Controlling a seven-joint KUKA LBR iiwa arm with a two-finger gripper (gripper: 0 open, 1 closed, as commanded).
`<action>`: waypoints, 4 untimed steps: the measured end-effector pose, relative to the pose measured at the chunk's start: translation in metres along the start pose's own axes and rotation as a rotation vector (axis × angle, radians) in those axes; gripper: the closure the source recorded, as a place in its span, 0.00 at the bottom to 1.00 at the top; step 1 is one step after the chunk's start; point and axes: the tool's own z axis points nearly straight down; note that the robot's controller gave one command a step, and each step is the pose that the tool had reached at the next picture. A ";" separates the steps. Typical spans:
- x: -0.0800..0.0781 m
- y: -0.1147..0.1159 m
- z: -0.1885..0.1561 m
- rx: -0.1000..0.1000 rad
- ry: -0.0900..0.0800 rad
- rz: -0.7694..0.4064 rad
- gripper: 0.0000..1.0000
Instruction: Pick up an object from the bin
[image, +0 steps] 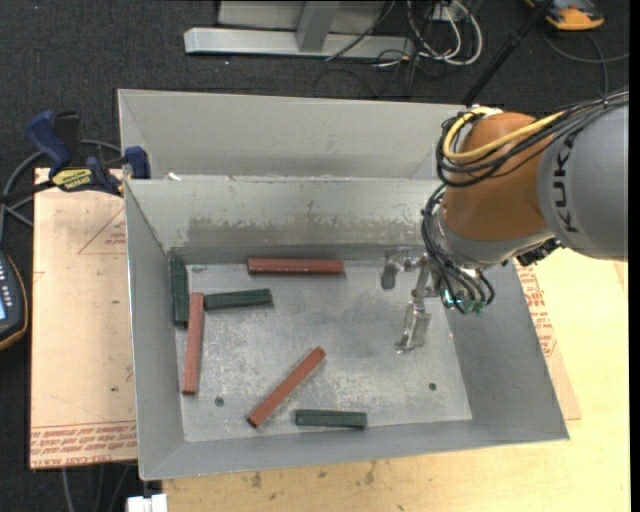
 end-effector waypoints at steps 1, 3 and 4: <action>0.021 0.040 0.053 -0.001 0.000 -0.025 0.00; 0.035 0.107 0.093 0.000 -0.007 -0.111 1.00; 0.042 0.113 -0.050 0.002 -0.016 -0.422 1.00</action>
Offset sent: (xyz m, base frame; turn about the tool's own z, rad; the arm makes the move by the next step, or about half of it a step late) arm -0.0199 0.0363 -0.0494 -0.0198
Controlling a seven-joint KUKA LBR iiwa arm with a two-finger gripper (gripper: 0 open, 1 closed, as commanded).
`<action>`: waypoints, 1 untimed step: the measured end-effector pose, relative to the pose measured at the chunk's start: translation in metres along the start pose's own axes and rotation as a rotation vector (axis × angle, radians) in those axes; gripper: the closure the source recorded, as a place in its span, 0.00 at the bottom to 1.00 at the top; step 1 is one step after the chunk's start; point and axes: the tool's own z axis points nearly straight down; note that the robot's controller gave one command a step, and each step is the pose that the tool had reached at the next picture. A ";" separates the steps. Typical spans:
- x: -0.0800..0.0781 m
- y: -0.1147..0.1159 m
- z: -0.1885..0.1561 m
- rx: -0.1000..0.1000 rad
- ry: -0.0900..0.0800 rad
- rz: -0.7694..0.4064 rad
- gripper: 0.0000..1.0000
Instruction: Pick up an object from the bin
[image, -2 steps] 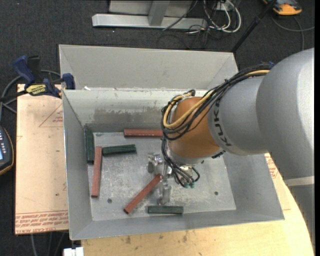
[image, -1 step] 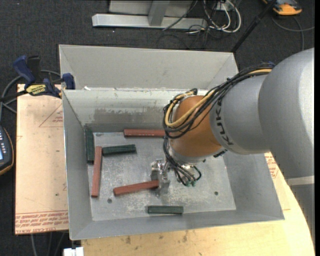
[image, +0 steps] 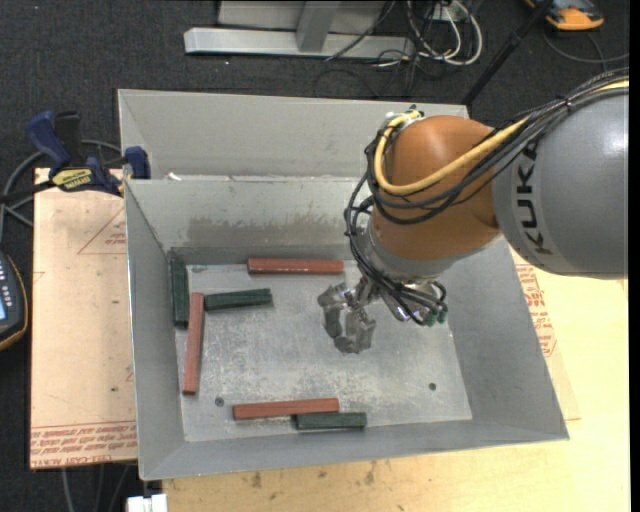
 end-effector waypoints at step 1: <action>0.001 0.000 0.003 -0.002 0.006 0.001 0.00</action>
Offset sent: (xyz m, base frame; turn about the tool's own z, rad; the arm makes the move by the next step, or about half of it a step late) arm 0.0000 0.0000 0.0000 0.0000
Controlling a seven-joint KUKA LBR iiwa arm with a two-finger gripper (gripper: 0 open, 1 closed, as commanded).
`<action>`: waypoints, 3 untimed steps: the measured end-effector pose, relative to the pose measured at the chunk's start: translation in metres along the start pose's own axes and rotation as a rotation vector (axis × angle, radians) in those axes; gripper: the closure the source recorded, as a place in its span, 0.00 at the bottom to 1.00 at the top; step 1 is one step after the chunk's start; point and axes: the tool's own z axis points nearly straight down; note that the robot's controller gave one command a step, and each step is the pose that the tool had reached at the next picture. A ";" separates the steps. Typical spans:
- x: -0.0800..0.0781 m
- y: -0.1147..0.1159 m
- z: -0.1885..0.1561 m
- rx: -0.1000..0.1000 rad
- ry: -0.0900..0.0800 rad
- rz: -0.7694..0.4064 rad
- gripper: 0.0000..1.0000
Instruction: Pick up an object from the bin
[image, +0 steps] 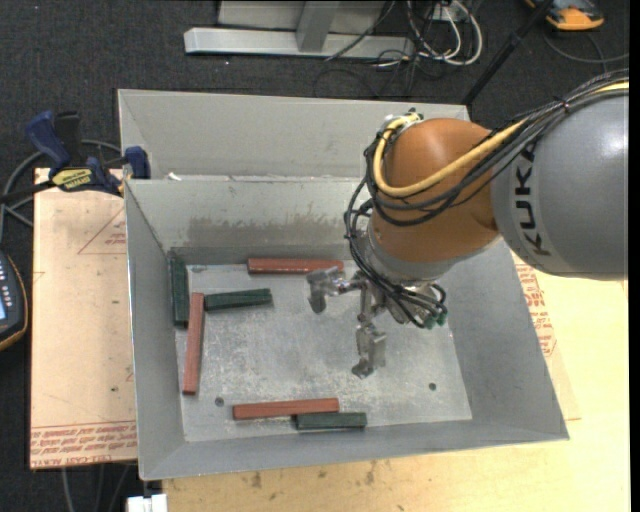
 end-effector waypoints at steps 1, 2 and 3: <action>0.038 0.049 0.093 -0.004 0.012 0.015 0.00; 0.009 0.061 0.142 0.000 -0.003 0.091 0.00; 0.011 0.061 0.141 0.000 0.002 0.091 1.00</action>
Offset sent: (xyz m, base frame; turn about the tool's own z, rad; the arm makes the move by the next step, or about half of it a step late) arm -0.0510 0.0272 -0.0878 0.0195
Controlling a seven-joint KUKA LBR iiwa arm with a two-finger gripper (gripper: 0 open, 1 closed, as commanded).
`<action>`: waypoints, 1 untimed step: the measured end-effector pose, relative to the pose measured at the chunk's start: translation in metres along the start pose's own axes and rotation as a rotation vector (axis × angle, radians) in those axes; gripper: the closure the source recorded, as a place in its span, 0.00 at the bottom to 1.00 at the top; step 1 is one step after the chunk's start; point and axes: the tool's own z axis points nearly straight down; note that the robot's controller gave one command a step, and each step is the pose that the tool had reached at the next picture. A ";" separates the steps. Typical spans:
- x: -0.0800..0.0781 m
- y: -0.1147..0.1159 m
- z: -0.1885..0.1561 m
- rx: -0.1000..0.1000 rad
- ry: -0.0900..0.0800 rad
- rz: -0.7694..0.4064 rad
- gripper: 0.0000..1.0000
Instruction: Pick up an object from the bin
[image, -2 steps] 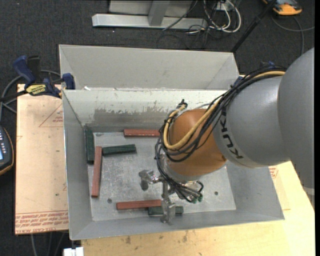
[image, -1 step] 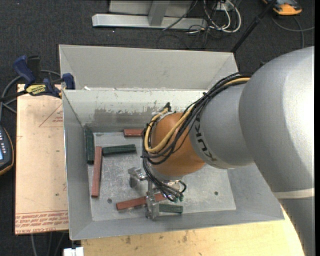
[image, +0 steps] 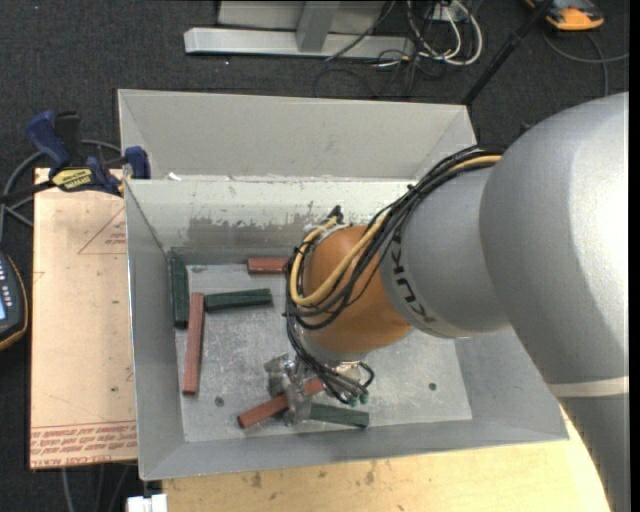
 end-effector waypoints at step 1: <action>-0.003 -0.029 -0.155 0.003 -0.010 -0.053 1.00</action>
Offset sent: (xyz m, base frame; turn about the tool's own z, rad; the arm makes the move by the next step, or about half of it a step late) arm 0.0091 -0.0266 0.1504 -0.0567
